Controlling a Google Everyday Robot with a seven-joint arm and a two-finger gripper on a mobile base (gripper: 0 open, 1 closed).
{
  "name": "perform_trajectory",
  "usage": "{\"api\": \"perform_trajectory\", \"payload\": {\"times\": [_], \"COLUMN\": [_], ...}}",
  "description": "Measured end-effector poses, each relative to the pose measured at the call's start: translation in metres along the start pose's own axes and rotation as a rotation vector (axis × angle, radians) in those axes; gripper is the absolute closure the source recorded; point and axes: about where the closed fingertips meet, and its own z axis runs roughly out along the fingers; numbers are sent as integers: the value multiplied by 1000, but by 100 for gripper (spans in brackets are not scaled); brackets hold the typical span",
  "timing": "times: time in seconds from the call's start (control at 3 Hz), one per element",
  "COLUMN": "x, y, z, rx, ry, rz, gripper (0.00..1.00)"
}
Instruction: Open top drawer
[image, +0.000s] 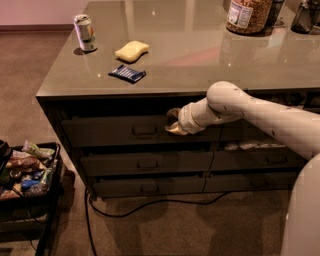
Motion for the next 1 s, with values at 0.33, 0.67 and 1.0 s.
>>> {"api": "perform_trajectory", "payload": {"times": [0.33, 0.67, 1.0], "x": [0, 0, 0], "y": [-1, -4, -7], "z": [-1, -4, -3], "rx": [-4, -2, -2], "ry": [0, 2, 2], "rz": [5, 12, 12], "gripper": [100, 100, 100]}}
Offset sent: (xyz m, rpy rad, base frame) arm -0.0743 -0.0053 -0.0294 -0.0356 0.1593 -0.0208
